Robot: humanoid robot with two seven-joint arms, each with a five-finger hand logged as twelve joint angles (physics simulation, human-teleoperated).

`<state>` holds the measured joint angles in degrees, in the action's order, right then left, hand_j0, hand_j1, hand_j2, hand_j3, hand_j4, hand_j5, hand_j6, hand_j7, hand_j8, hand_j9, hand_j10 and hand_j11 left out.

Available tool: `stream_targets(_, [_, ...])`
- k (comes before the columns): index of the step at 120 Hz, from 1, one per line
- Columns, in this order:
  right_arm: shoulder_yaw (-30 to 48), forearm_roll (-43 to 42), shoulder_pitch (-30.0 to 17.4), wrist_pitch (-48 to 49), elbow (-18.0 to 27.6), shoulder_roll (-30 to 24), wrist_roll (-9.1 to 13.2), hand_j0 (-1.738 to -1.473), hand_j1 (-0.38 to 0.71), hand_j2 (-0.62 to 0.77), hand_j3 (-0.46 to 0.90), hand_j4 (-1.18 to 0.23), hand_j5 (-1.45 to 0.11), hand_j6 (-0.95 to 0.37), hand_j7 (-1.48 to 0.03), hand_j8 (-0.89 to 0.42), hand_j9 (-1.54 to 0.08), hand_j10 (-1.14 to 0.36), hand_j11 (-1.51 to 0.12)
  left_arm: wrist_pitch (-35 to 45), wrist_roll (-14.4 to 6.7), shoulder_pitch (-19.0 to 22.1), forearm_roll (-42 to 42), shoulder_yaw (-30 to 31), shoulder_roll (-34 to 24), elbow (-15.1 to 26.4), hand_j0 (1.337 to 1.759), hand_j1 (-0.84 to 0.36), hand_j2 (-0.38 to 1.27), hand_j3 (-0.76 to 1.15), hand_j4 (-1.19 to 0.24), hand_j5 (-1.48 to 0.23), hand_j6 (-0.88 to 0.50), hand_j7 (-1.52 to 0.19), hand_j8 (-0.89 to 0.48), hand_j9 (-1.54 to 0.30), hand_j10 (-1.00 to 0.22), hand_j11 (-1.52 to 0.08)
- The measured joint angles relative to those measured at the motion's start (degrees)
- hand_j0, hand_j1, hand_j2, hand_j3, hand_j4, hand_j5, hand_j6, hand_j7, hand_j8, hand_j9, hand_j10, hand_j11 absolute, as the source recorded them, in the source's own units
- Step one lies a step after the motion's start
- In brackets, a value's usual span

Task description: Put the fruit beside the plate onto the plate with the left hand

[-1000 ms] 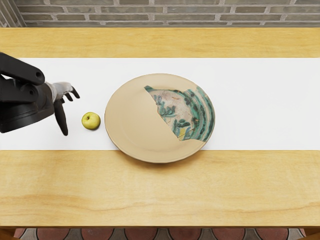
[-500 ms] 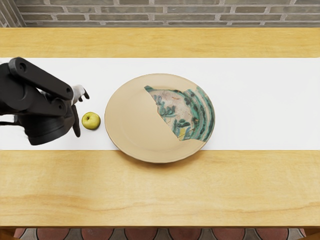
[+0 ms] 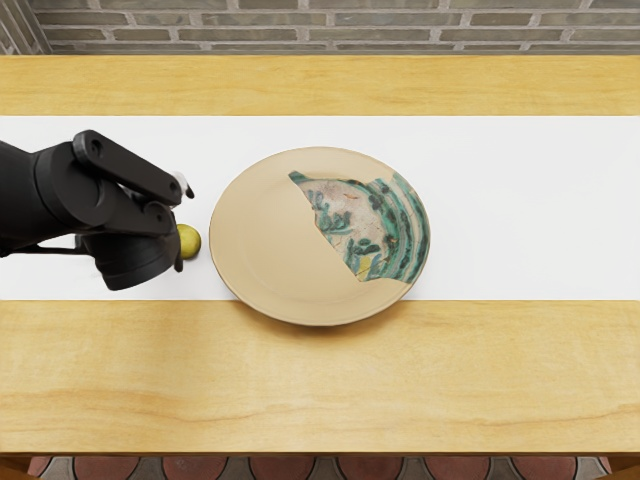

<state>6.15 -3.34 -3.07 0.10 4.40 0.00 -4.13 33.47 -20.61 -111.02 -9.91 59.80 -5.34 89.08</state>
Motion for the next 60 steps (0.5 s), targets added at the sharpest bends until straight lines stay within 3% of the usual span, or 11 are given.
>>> stream_targets(60, [0.00,0.00,0.01,0.00,0.00,0.00,0.00,-1.658,-0.30,-0.01,0.00,-0.04,-0.05,-0.04,-0.05,-0.04,-0.05,-0.04,-0.05,0.01,-0.13,6.32,-0.43,-0.39,2.87,-7.82,1.658,0.06,0.05,0.00,-0.25,-0.32,-0.25,-0.32,-0.25,-0.32,-0.25,-0.32])
